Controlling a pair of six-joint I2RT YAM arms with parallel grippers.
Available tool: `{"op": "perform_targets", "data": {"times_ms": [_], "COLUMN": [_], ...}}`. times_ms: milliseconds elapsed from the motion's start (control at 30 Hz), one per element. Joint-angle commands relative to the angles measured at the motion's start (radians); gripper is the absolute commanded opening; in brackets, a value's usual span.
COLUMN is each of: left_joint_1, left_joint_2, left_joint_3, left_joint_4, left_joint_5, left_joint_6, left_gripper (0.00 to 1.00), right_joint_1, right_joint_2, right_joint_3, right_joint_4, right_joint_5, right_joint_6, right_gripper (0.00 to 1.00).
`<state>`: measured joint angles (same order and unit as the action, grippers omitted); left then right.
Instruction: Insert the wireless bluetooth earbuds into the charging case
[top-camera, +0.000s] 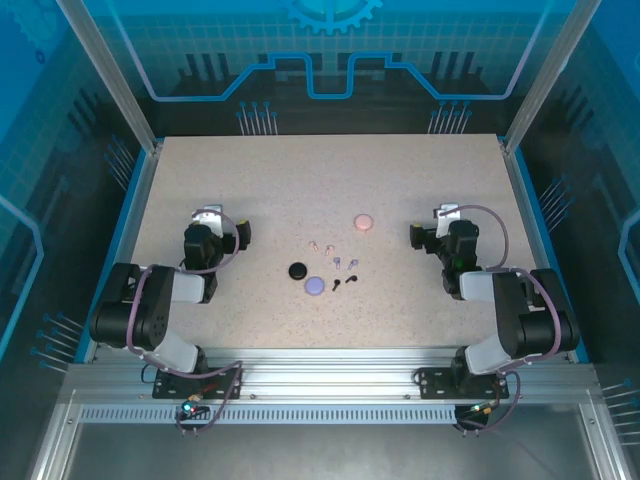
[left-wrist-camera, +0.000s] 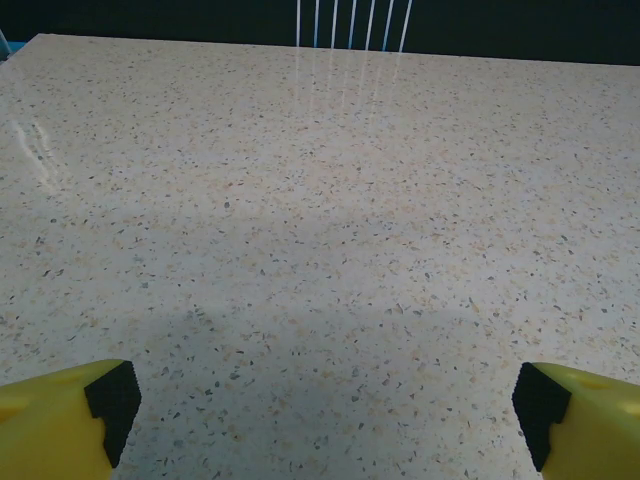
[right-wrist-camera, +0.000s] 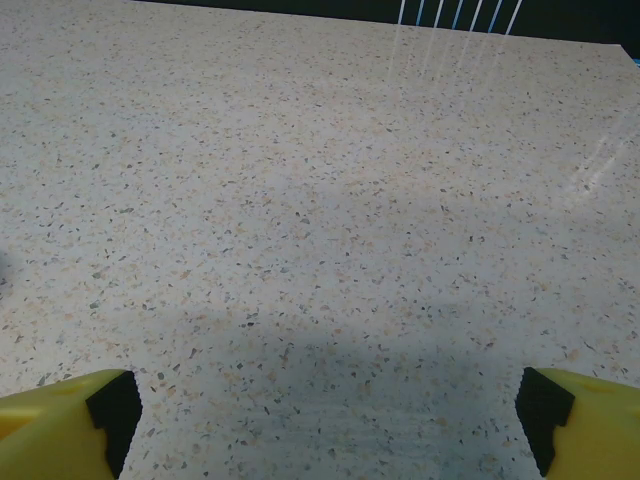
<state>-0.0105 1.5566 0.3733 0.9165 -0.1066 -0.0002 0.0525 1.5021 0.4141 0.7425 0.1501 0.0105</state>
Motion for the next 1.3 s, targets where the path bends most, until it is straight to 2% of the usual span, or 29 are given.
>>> {"op": "perform_targets", "data": {"times_ms": [0,567,633,700,767,800,967,1067,1200,1267], "left_joint_1": [-0.001,0.000,0.000,0.000,-0.001,0.000,-0.002,-0.003,-0.009,-0.026], "left_joint_2": [-0.006,-0.006,-0.016,-0.066,-0.160,-0.209,-0.480,-0.559,-0.598,-0.605], "left_joint_3": [0.011,0.005,-0.035,-0.090,-0.135,-0.138,-0.011,0.055,0.106,0.113], "left_joint_4": [-0.003,0.009,0.081,0.143,0.137,0.097,-0.366,-0.523,-0.643,-0.687], "left_joint_5": [0.033,0.020,0.019,0.016,0.005,0.007,0.049,0.119,0.298,0.339], "left_joint_6": [0.010,0.001,0.000,0.000,-0.001,-0.003,-0.121,-0.270,-0.456,-0.541], "left_gripper": [0.99,0.99,0.99,0.99,0.99,0.99,0.99,0.99,0.99,0.99], "right_joint_1": [0.014,0.012,0.001,-0.028,-0.055,-0.057,-0.037,0.010,0.134,0.194], "right_joint_2": [-0.003,-0.004,-0.044,-0.121,-0.188,-0.210,-0.292,-0.284,-0.206,-0.138], "right_joint_3": [0.004,0.002,0.028,0.112,0.165,0.181,0.302,0.383,0.520,0.590], "right_joint_4": [0.034,0.037,-0.040,-0.269,-0.424,-0.464,-0.765,-0.904,-1.069,-1.131], "right_joint_5": [0.007,0.004,0.001,-0.032,-0.061,-0.067,-0.133,-0.201,-0.201,-0.203], "right_joint_6": [0.012,0.013,0.029,0.049,0.066,0.066,0.090,0.108,0.081,0.075], "right_gripper": [1.00,1.00,1.00,1.00,1.00,1.00,1.00,1.00,1.00,1.00]}}
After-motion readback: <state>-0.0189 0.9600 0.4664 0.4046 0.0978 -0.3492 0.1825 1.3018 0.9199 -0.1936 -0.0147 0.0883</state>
